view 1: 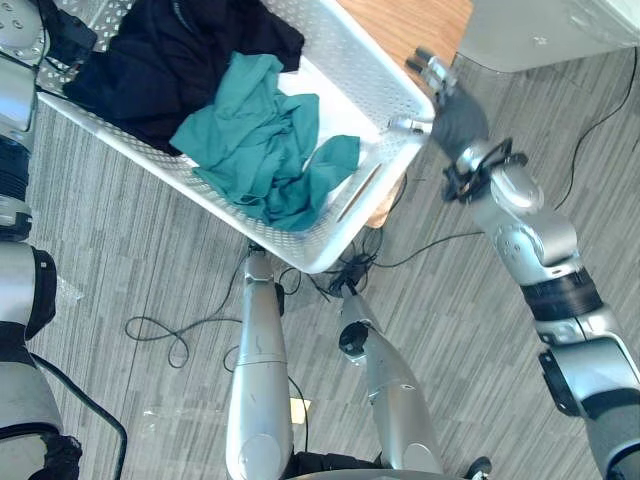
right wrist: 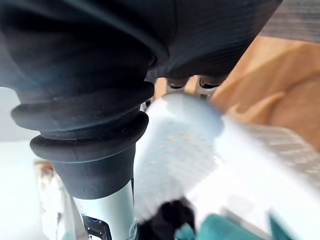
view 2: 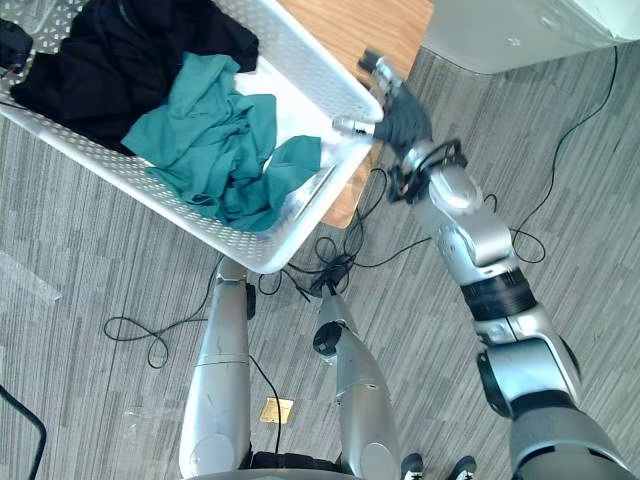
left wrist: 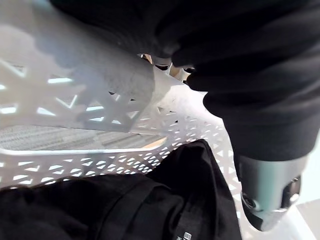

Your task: Pick up the laundry basket with both hands and put the clothes into the washing machine.

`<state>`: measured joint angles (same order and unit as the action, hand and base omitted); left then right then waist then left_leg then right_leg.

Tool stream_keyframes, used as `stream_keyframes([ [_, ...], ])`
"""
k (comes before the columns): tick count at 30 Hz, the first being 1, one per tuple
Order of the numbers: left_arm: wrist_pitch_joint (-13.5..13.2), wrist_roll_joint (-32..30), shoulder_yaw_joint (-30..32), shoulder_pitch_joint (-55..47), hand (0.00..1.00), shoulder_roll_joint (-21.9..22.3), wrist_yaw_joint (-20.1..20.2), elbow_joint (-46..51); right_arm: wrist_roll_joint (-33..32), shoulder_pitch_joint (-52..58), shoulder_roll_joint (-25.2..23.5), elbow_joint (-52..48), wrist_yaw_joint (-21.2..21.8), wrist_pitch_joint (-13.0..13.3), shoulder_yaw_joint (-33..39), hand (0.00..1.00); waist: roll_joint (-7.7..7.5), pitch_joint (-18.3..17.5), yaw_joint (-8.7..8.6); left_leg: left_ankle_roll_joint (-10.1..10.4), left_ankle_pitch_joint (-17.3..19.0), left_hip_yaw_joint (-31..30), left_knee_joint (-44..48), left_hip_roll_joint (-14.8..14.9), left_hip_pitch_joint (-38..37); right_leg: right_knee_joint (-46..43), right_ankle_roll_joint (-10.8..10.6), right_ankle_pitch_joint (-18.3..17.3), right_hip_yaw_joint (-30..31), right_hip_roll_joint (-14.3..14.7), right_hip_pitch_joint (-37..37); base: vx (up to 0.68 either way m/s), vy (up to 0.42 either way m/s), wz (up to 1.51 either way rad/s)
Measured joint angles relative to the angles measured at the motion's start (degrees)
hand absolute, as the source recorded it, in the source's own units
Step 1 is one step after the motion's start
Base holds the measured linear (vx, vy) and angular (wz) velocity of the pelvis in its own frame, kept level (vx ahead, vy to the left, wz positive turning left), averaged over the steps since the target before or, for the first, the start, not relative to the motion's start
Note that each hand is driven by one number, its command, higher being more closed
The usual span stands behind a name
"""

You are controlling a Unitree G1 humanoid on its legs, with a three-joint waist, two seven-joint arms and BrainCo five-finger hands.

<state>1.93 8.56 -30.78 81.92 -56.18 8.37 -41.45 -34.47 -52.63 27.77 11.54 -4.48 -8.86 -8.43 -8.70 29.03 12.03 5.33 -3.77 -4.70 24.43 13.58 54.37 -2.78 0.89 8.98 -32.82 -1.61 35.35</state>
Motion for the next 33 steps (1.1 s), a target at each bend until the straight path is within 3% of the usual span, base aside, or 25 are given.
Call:
stream_keyframes([
  [5,-0.4,12.0,-2.9,0.3,0.00,3.2,-2.4,2.6,10.8,-12.0,-4.7,14.5,-5.3,1.6,6.5,0.00,0.06,0.0,1.16,-0.6,0.4,-0.2,1.7,-0.6,1.0,0.0,-0.2,0.3,-0.1,-0.5,0.1,0.02,0.035,0.02],
  [9,-1.2,15.7,-5.3,1.9,0.00,7.4,-3.2,2.6,13.2,-20.0,-7.2,23.8,-5.3,1.7,6.6,0.00,0.08,0.0,1.36,-0.6,0.5,0.0,1.9,-1.1,1.6,-0.2,-0.4,0.6,-0.2,-1.2,0.7,0.02,0.042,0.01],
  [14,-1.3,16.1,-8.0,3.6,0.00,11.1,-3.5,0.7,14.4,-25.1,-7.0,30.5,-3.8,1.7,2.9,0.00,0.44,-0.1,1.05,-0.6,0.4,0.3,1.9,-1.7,1.9,-0.1,-0.7,1.0,-0.1,-1.9,1.1,0.02,0.028,-0.01],
  [20,-1.2,16.0,-9.0,4.3,0.00,11.2,-3.4,-2.7,12.4,-31.5,-6.1,35.6,-1.5,2.4,-4.8,0.00,2.33,-0.9,0.59,-0.7,0.4,1.6,1.2,-1.9,2.8,0.9,-1.2,1.8,0.0,-2.5,2.4,0.04,0.013,-0.05],
  [23,-1.2,15.3,-8.1,4.3,0.00,11.0,-3.2,-3.2,10.9,-33.3,-6.0,36.6,-1.2,2.8,-6.0,0.00,2.39,-0.8,0.60,-1.0,0.1,2.5,0.9,-1.9,2.8,1.7,-0.9,2.5,0.3,-2.5,2.6,0.05,0.002,-0.06],
  [29,-1.2,10.9,-5.1,2.3,0.00,10.4,-2.2,-3.6,7.9,-34.9,-3.8,35.9,-1.3,3.7,-6.0,0.00,2.42,-0.8,-0.32,-2.1,0.9,3.4,3.1,-1.4,2.6,0.8,-1.1,2.6,1.5,-2.6,2.4,0.05,0.013,-0.08],
  [33,-1.3,8.5,-5.1,0.3,0.00,9.5,-2.2,-3.9,5.4,-34.9,0.3,27.7,-2.0,5.6,-3.6,0.00,2.45,-0.8,-1.58,-2.7,1.7,4.6,3.9,-1.3,1.5,-0.3,-1.5,2.3,1.8,-3.5,1.9,0.02,0.030,-0.08],
])
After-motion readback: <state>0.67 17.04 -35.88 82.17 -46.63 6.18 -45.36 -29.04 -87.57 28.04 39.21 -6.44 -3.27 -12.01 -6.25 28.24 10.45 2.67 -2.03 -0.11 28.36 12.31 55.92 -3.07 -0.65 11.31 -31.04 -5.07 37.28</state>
